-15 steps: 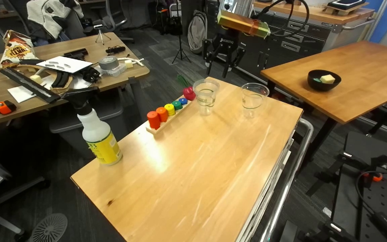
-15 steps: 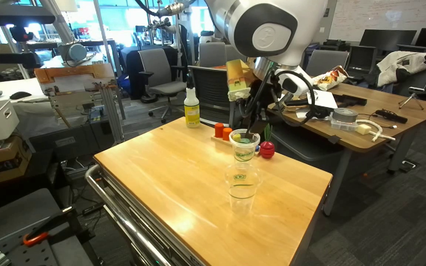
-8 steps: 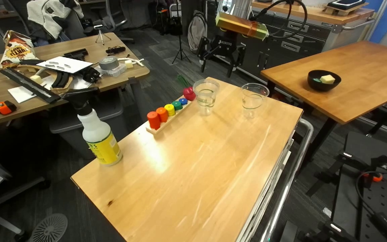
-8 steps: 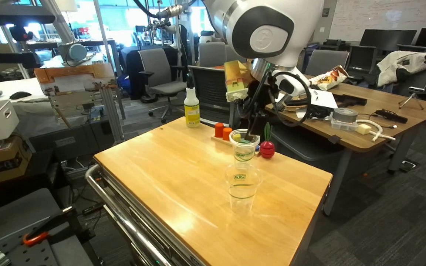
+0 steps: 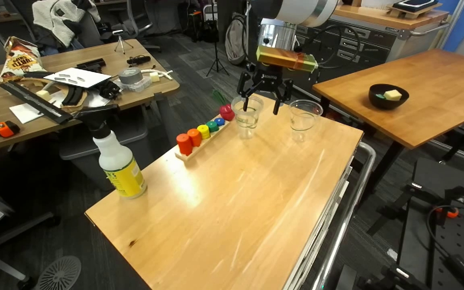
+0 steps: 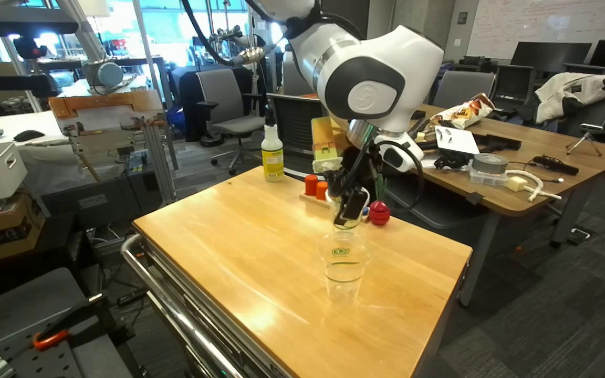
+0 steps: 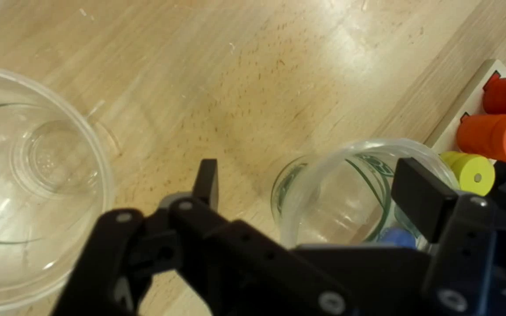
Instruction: Stack the cups from left to right
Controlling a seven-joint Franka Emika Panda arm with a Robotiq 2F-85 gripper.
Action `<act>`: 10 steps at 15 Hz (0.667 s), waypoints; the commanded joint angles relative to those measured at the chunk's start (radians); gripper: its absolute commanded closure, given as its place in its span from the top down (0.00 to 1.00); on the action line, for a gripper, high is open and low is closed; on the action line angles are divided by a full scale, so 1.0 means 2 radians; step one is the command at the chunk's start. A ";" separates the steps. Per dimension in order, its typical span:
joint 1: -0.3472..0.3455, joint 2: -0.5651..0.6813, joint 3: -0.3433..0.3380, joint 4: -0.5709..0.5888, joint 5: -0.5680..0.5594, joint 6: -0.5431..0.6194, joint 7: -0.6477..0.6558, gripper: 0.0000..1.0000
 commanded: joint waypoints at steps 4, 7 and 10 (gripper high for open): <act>0.007 0.008 -0.007 0.004 -0.012 0.011 0.017 0.54; 0.009 0.008 -0.008 0.003 -0.014 0.029 0.019 0.30; 0.003 0.012 -0.001 0.006 -0.007 0.044 0.005 0.08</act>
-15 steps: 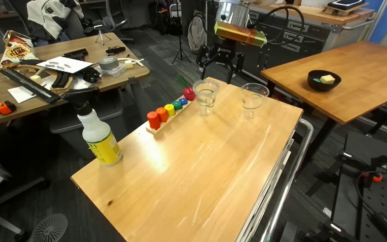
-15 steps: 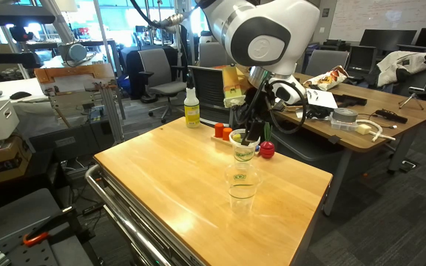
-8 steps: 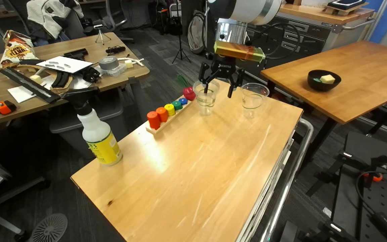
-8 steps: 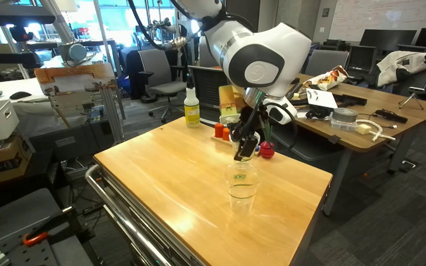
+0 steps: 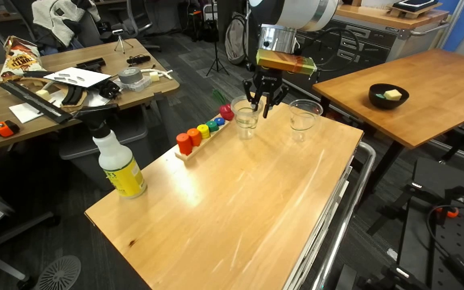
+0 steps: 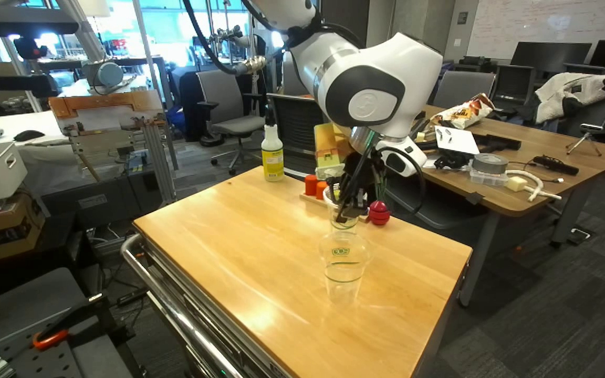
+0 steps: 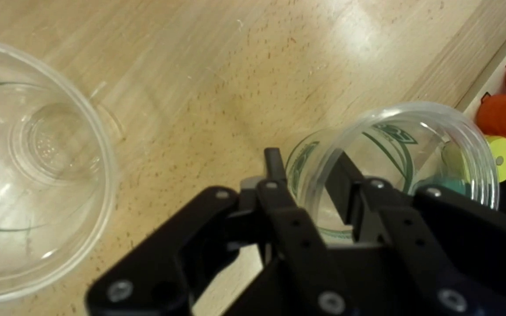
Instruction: Stack the cups from left to right
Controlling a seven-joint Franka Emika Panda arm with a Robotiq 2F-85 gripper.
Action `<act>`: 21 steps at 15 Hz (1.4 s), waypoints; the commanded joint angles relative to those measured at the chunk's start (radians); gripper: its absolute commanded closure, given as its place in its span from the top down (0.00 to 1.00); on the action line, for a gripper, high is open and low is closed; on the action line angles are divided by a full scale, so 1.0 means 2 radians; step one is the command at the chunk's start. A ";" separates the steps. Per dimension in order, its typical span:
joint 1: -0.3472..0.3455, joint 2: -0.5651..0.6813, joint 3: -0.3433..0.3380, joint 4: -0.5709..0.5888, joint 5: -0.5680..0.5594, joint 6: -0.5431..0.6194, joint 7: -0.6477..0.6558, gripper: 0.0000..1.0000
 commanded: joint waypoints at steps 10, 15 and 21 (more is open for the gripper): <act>-0.004 -0.043 0.016 -0.017 0.005 0.014 -0.030 0.02; -0.001 -0.164 0.003 -0.102 -0.004 0.020 -0.040 0.02; -0.009 -0.324 -0.020 -0.238 -0.003 0.016 -0.099 0.02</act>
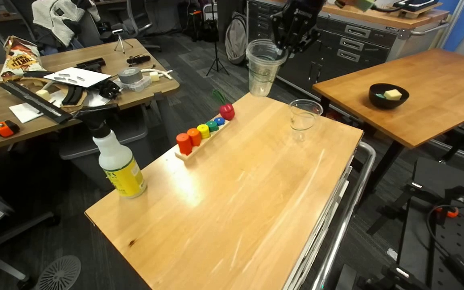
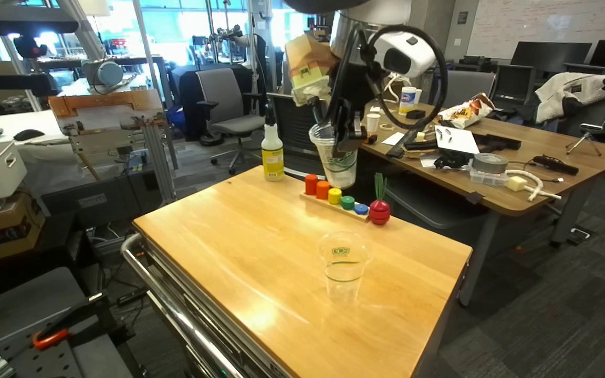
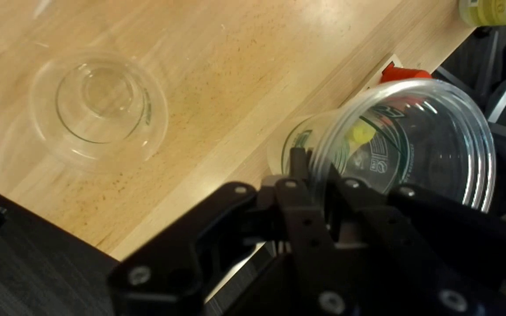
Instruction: Stack the cups from left to right
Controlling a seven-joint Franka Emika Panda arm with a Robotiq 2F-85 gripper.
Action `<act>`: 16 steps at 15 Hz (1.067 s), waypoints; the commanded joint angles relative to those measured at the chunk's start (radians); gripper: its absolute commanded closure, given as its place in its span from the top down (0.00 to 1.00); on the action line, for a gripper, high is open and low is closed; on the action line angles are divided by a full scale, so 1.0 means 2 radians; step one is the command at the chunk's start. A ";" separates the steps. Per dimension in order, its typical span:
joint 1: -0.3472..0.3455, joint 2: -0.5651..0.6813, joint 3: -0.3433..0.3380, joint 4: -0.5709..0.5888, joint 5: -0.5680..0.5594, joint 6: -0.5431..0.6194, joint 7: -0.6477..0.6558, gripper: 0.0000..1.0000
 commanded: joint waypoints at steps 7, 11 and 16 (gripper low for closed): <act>-0.008 -0.214 -0.034 -0.195 -0.030 -0.016 -0.033 0.02; -0.016 -0.196 -0.046 -0.194 -0.051 0.002 -0.024 0.02; -0.029 -0.149 -0.066 -0.170 -0.051 -0.003 -0.034 0.02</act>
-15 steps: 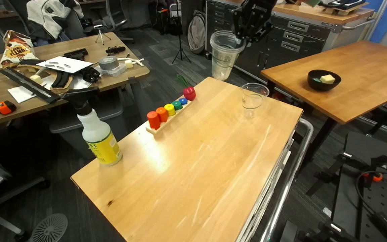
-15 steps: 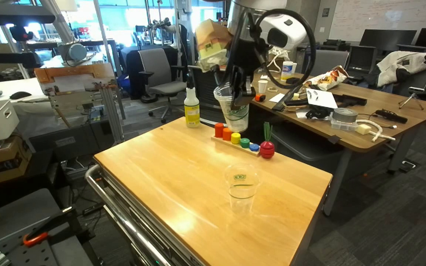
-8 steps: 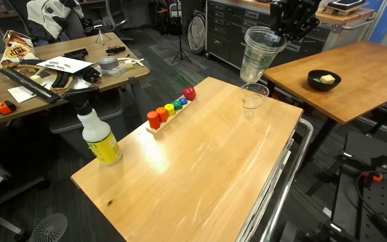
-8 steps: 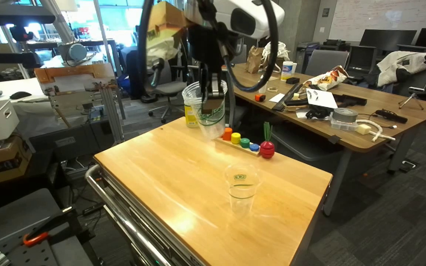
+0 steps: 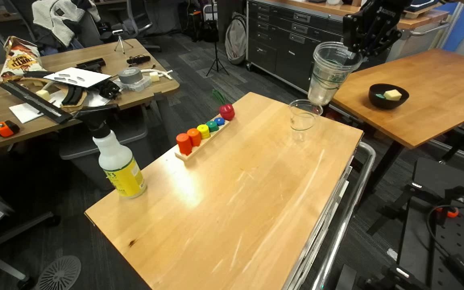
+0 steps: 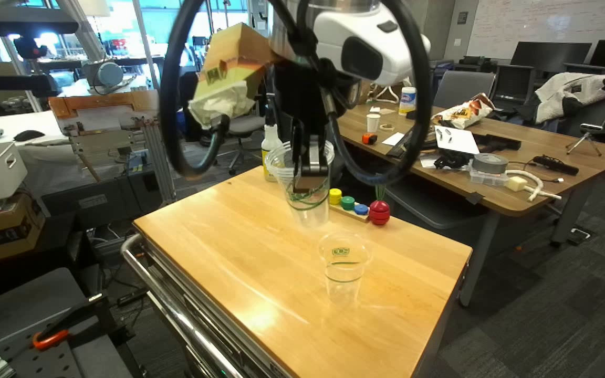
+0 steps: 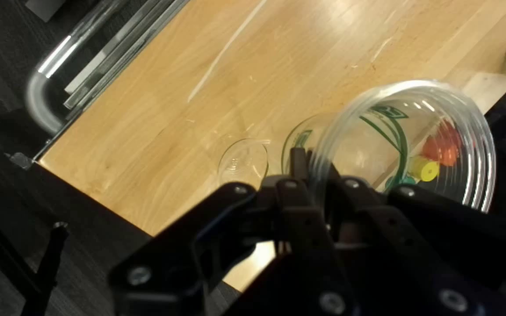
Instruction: Stack the cups from left to right
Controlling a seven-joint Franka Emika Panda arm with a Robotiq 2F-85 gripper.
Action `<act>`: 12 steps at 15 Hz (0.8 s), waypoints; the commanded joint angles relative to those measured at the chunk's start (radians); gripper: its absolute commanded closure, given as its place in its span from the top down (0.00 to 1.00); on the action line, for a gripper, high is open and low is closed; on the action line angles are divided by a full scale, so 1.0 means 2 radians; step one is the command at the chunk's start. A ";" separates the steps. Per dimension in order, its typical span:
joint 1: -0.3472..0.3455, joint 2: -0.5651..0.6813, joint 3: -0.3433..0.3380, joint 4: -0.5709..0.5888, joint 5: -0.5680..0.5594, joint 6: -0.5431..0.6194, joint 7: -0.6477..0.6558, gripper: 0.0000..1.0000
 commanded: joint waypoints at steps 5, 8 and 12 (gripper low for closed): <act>-0.012 0.079 -0.031 0.051 0.032 0.021 -0.042 0.02; -0.015 0.105 -0.035 0.071 0.064 0.029 -0.069 0.02; -0.017 0.120 -0.029 0.080 0.100 0.027 -0.095 0.02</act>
